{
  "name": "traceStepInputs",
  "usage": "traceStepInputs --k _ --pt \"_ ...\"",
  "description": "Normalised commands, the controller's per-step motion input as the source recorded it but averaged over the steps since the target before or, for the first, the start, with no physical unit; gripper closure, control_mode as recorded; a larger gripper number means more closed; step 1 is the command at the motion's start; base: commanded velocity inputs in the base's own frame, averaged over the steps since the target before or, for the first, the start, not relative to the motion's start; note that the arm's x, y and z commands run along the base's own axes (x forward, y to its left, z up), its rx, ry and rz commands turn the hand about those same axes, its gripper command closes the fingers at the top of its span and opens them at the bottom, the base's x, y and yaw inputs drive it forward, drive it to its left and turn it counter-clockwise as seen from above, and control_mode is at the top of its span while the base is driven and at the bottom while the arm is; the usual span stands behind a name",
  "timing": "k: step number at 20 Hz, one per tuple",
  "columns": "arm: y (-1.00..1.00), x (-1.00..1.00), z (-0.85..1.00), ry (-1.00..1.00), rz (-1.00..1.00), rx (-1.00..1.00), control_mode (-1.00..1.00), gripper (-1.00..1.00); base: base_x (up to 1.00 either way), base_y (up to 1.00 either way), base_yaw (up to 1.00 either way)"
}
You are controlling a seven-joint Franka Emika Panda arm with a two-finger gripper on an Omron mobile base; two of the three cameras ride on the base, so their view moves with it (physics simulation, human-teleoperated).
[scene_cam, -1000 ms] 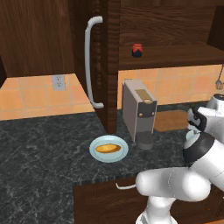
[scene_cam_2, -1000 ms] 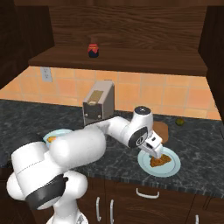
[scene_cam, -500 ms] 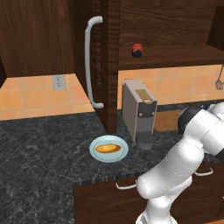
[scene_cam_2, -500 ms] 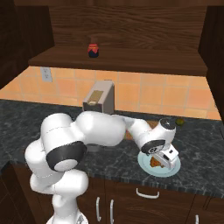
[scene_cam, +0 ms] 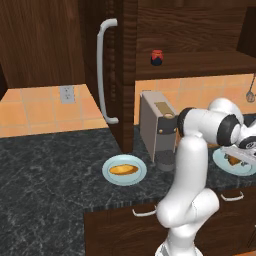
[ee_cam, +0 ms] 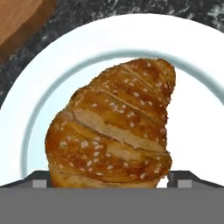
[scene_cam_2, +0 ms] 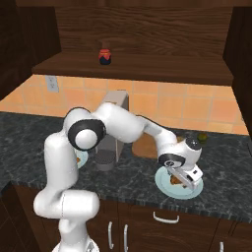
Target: From the different types of pastries on the counter, select a croissant and place it on the cutting board. Then retrieve a jar of jam from the cabinet and place it alongside the croissant on the cutting board.
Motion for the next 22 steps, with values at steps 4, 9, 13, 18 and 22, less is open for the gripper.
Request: traceStepInputs --k 4,9,13,18,22 --pt "-0.10 0.14 -0.41 0.03 0.00 0.00 -1.00 1.00 0.00 0.00 0.00" --pt "0.26 0.00 0.03 0.00 0.00 0.00 -1.00 1.00 0.00 0.00 0.00" --pt "0.91 0.04 0.63 0.00 0.00 -0.03 -1.00 1.00 0.00 0.00 0.00" --pt "0.92 0.55 0.54 -0.03 0.00 -0.03 -1.00 1.00 0.00 0.00 0.00" --pt "0.37 0.97 0.15 0.00 0.00 -0.01 -1.00 1.00 0.00 0.00 0.00"
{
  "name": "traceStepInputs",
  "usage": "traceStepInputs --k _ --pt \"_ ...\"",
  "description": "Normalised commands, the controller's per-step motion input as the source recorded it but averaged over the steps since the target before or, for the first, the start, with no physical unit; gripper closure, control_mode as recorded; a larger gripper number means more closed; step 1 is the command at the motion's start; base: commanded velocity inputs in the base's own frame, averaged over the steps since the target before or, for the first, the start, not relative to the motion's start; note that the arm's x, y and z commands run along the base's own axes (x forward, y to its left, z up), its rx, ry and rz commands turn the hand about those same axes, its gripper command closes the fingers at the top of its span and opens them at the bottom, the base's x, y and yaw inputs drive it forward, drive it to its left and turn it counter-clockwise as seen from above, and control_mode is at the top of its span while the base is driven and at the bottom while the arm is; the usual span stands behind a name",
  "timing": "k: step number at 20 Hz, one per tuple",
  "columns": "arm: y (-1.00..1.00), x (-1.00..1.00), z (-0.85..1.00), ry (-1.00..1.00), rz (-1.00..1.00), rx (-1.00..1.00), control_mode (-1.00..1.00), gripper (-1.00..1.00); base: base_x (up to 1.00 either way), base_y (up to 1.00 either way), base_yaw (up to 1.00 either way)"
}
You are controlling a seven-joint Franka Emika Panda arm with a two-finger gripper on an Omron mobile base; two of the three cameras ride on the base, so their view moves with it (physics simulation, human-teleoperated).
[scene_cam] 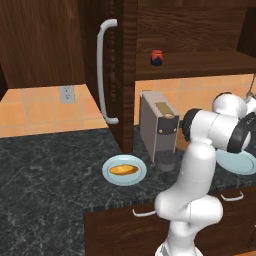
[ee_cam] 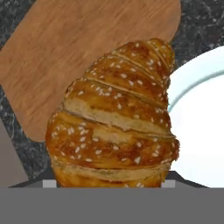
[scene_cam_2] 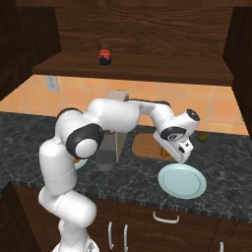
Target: From the different types of pastries on the counter, select a croissant and place it on the cutting board. Then retrieve a jar of jam from the cabinet and place it alongside the croissant on the cutting board.
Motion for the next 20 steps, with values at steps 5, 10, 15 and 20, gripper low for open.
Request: traceStepInputs --k 5,10,15,20 --pt "-0.11 0.85 -0.01 0.00 0.07 0.00 -1.00 1.00 0.00 0.00 0.00" --pt "-0.30 0.56 -0.18 0.01 0.10 0.01 -1.00 1.00 0.00 0.00 0.00" --pt "-0.29 0.43 -0.32 0.01 0.10 0.02 -1.00 1.00 0.00 0.00 0.00" --pt "-0.03 0.33 -0.46 0.04 0.07 0.00 -1.00 1.00 0.00 0.00 0.00"
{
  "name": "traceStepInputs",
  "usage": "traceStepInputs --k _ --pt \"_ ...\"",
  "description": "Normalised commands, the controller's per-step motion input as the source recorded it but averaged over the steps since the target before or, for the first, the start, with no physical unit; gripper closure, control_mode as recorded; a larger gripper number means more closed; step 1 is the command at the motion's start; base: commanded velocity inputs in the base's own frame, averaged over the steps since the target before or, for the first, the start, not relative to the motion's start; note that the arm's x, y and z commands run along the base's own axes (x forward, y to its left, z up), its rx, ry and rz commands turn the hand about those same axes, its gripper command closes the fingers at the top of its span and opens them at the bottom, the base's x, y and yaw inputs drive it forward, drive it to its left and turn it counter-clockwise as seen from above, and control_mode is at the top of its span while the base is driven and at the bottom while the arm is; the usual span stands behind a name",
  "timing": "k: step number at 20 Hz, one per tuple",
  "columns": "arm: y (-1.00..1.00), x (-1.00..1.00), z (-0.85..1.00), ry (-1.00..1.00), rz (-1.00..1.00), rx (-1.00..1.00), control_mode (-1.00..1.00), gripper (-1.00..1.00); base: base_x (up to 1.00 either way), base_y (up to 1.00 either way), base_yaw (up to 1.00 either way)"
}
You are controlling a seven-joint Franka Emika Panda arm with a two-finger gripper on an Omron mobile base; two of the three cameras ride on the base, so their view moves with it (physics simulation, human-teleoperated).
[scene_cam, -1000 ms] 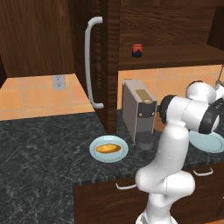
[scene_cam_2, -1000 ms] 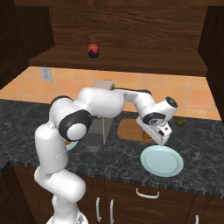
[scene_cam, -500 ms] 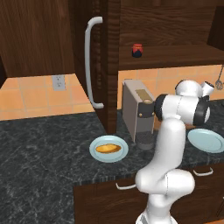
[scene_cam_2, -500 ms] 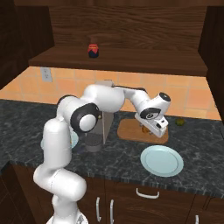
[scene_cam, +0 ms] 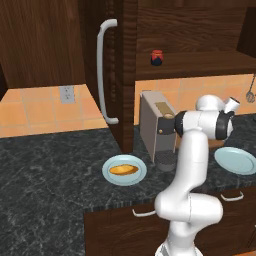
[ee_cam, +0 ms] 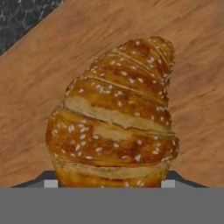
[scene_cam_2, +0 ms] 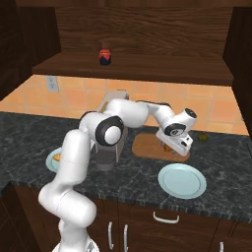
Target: From the different types of pastries on the counter, select a croissant and place it on the cutting board. Then retrieve a jar of jam from the cabinet and place it alongside the croissant on the cutting board.
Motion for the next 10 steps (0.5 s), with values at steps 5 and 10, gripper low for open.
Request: traceStepInputs --k 5,10 --pt "0.08 0.19 -0.28 0.02 0.03 0.00 -1.00 -1.00 0.00 0.00 0.00" --pt "0.42 -0.08 0.16 0.00 0.00 0.00 -1.00 -1.00 0.00 0.00 0.00"
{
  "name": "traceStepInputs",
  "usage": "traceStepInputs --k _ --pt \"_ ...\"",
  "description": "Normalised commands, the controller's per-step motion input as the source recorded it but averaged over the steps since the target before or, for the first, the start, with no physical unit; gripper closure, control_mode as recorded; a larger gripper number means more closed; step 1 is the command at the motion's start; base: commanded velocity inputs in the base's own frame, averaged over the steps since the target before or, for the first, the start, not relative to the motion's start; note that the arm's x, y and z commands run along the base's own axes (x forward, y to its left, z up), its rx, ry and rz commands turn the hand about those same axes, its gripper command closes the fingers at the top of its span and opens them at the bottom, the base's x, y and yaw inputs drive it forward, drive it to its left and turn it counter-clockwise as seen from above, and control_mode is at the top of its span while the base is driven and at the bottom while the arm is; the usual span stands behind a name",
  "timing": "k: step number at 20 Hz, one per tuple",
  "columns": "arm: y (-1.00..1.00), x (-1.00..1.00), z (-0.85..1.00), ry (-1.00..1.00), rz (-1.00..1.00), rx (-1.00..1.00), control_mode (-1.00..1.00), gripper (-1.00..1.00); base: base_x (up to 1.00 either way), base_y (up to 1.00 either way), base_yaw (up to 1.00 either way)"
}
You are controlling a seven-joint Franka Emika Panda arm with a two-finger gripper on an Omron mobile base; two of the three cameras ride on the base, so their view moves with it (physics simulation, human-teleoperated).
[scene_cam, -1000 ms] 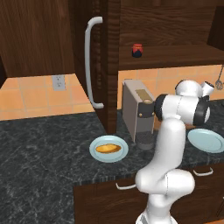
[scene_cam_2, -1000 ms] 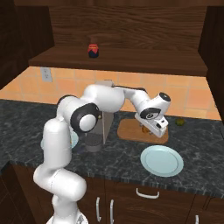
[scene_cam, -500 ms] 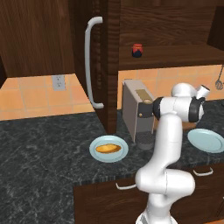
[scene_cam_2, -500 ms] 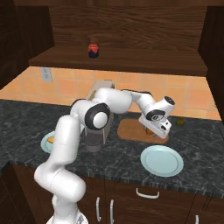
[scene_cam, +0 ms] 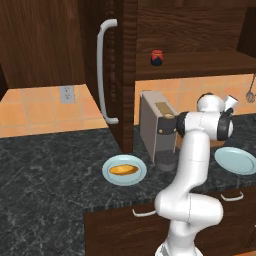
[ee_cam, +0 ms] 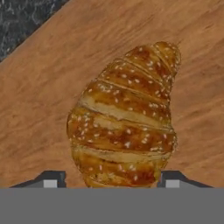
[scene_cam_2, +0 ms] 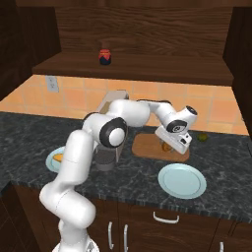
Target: From the different types of pastries on the counter, select a croissant and place it on the cutting board. Then retrieve a jar of jam from the cabinet and place it alongside the croissant on the cutting board.
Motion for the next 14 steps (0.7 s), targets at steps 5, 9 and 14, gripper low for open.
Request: traceStepInputs --k 5,9,14 --pt "0.42 -0.26 0.45 -0.07 0.00 0.00 -1.00 -1.00 0.00 0.00 0.00" --pt "0.08 -0.80 0.07 -0.23 0.09 0.00 -1.00 -1.00 0.00 0.00 0.00" --pt "0.19 -1.00 0.38 -0.26 0.05 0.00 -1.00 -1.00 0.00 0.00 0.00"
